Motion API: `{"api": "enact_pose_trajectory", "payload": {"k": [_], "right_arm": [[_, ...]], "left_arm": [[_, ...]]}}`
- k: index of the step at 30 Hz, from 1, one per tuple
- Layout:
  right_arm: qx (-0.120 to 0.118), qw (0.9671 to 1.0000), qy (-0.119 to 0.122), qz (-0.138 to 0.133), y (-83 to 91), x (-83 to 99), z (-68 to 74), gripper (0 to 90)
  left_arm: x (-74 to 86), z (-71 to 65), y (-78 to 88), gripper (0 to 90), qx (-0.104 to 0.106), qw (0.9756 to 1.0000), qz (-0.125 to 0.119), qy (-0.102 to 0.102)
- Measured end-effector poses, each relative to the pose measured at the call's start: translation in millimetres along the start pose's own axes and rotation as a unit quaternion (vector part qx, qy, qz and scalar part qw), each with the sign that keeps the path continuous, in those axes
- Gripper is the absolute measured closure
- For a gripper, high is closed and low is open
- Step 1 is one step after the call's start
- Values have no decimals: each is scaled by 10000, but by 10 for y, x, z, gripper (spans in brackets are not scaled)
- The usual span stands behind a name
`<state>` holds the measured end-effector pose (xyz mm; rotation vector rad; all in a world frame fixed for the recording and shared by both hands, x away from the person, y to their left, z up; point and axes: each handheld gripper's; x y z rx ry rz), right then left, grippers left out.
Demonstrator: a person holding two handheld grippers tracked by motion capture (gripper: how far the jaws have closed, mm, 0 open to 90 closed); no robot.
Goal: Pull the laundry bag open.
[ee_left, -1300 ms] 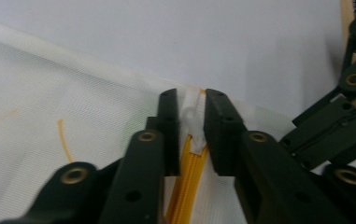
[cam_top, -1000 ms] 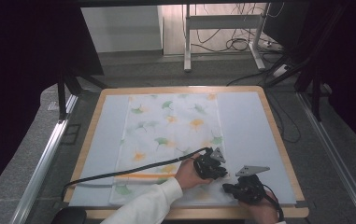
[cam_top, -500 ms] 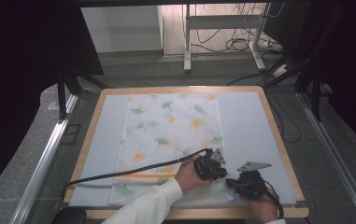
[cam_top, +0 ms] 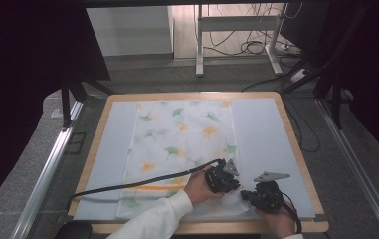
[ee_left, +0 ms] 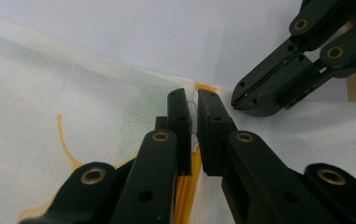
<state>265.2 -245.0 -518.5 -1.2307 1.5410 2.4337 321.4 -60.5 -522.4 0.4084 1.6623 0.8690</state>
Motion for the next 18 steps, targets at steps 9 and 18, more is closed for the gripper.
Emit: {"api": "enact_pose_trajectory", "payload": {"k": [9, 18], "right_arm": [[-44, 10000, -17, -7, 1, 2, -14, 895], [-73, 10000, -37, 1, 3, 2, -23, 895]], "left_arm": [[46, 54, 26, 851, 148, 9997, -42, 177], [78, 42, 70, 855, 32, 10000, 65, 16]]}}
Point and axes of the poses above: each handheld gripper's, and its own axes: y roughly backward along the jaws, x roughly out of its underside, z roughly to its left, and after that the axes turned 1 degree about -x, right-handed
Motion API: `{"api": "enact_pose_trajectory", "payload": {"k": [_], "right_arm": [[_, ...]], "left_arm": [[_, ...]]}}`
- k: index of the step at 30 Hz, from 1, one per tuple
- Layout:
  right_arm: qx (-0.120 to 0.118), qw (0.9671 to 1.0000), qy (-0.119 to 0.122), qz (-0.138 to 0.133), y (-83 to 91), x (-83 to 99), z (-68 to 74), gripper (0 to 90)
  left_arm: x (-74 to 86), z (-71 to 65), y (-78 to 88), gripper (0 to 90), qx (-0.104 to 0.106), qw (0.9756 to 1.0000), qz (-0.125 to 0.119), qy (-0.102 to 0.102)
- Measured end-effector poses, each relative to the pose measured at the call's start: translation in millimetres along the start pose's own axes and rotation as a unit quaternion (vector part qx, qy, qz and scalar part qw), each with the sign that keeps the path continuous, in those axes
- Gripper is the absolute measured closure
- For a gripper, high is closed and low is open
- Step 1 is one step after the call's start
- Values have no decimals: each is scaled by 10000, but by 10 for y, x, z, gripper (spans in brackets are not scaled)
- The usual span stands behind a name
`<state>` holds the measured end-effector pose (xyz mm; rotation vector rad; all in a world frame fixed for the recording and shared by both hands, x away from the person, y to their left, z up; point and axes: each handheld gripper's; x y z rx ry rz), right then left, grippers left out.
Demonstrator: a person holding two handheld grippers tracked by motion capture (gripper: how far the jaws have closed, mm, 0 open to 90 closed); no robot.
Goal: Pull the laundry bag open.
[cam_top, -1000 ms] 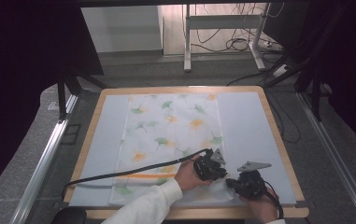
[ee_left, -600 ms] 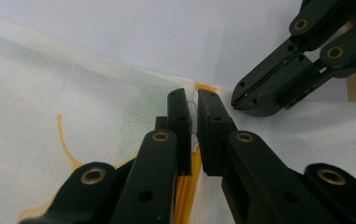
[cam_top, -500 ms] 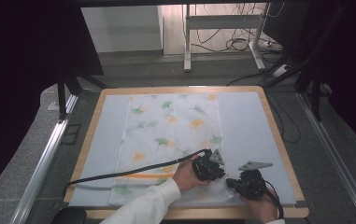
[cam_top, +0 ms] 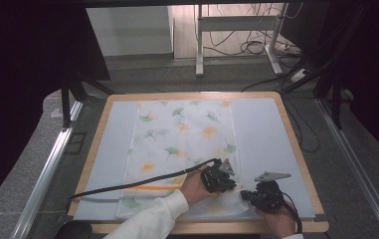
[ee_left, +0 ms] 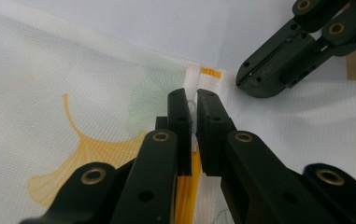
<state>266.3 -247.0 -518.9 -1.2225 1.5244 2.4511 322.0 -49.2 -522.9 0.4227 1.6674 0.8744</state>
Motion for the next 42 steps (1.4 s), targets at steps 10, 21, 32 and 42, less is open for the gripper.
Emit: {"api": "enact_pose_trajectory", "payload": {"k": [10, 21, 32, 42], "right_arm": [[-17, 10000, 7, 0, 2, 1, -9, 895], [50, 9998, 54, -163, -18, -124, 15, 893], [136, 9999, -85, -3, -114, -201, -39, 893], [20, 9999, -133, -34, -104, -185, -92, 894]], "left_arm": [[69, 47, 51, 858, 84, 9999, -22, 93], [80, 34, 27, 862, 99, 9997, -131, 177], [82, 13, 38, 862, 10, 9999, -88, 109], [84, 15, 49, 862, 3, 10000, -45, 59]]}}
Point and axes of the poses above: each handheld gripper's, and its own axes: y roughly backward along the jaws, x roughly out of its underside, z roughly to its left, and after that the axes turned 1 degree about -x, right-handed
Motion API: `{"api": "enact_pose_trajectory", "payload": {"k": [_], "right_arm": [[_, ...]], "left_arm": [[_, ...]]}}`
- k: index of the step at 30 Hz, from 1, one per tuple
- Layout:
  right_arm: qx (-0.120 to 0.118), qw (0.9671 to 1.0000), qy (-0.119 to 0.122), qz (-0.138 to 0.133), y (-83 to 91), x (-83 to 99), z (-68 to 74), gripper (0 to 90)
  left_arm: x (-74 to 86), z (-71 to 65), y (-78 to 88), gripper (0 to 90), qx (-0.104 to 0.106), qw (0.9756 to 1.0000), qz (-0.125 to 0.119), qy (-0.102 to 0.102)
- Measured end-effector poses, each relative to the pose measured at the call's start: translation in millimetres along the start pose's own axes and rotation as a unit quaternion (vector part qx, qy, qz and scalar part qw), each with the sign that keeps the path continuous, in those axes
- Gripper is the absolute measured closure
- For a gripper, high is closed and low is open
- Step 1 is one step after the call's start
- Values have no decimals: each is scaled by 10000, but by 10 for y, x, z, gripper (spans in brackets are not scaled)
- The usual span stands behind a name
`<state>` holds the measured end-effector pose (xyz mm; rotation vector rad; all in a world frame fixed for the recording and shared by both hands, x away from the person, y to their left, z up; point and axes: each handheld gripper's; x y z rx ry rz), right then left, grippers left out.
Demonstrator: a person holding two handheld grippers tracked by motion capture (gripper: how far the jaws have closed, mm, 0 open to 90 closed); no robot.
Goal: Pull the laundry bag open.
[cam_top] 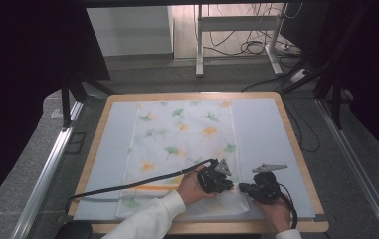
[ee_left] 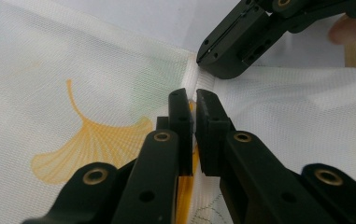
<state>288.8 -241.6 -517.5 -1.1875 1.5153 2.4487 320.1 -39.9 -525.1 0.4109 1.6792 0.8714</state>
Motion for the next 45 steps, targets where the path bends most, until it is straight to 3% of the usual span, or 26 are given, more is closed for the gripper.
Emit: {"api": "enact_pose_trajectory", "payload": {"k": [30, 33, 36, 45], "right_arm": [[-101, 9999, -79, -2, 6, 10, -37, 895], [-116, 9999, -90, -1, 5, 9, -38, 896], [-119, 9999, -85, -4, 4, 10, -39, 896], [-135, 9999, -83, -12, 3, 13, -42, 896]], "left_arm": [[24, 6, 65, 865, -124, 9997, 169, -116], [61, 47, 83, 867, -16, 9999, 100, 44], [82, 63, 96, 867, -4, 9999, 89, 77], [97, 42, 129, 868, -112, 9998, 154, -35]]}}
Point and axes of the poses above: each handheld gripper's, and its own axes: y roughly backward along the jaws, x roughly out of its underside, z roughly to its left, and after that the axes turned 1 degree about -x, right-handed
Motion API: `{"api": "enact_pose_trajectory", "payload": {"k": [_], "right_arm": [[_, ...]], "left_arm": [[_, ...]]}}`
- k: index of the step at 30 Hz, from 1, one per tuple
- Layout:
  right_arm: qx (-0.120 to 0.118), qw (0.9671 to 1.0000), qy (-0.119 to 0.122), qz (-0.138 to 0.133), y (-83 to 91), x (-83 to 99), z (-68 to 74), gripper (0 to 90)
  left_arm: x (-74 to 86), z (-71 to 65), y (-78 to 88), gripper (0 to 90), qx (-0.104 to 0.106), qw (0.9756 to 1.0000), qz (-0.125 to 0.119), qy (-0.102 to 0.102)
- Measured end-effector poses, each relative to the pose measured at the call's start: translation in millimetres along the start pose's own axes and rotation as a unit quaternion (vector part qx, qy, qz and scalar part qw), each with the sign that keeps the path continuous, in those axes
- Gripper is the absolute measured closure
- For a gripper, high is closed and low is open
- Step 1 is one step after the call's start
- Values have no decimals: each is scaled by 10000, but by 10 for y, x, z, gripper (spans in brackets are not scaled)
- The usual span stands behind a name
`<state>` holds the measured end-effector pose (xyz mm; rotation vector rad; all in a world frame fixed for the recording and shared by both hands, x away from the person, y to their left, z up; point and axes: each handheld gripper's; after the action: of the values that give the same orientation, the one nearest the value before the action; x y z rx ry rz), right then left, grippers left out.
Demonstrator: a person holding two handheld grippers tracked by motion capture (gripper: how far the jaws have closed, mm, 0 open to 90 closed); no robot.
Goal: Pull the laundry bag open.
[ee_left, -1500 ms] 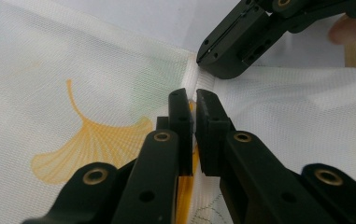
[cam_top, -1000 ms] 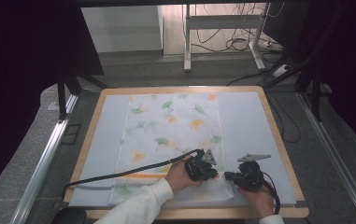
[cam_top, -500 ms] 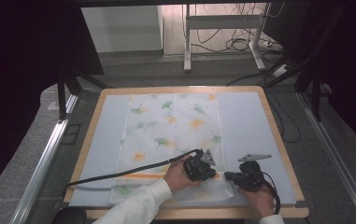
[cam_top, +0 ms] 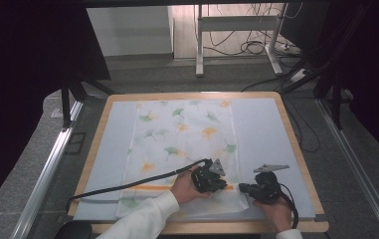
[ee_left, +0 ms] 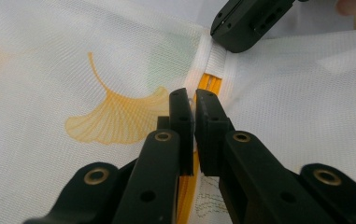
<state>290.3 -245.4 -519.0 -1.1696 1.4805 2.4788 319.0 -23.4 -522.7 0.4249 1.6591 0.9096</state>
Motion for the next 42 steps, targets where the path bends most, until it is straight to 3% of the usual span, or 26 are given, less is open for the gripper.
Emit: {"api": "enact_pose_trajectory", "payload": {"k": [27, 32, 42], "right_arm": [[-34, 10000, 47, 11, -1, 1, 2, 896], [-49, 10000, 53, 8, -6, 2, 4, 896], [-55, 10000, 58, 9, -9, 2, 3, 896]], "left_arm": [[12, -4, 20, 871, 66, 10000, 41, 7], [51, 28, 32, 871, 212, 9996, -40, 200], [84, 35, 93, 888, 83, 9999, 75, 106]]}}
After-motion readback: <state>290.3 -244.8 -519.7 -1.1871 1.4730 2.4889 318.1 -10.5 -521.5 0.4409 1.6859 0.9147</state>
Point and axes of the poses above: each handheld gripper's, and its own axes: y roughly backward along the jaws, x roughly out of its underside, z roughly to its left, and after that the axes turned 1 degree about -x, right-handed
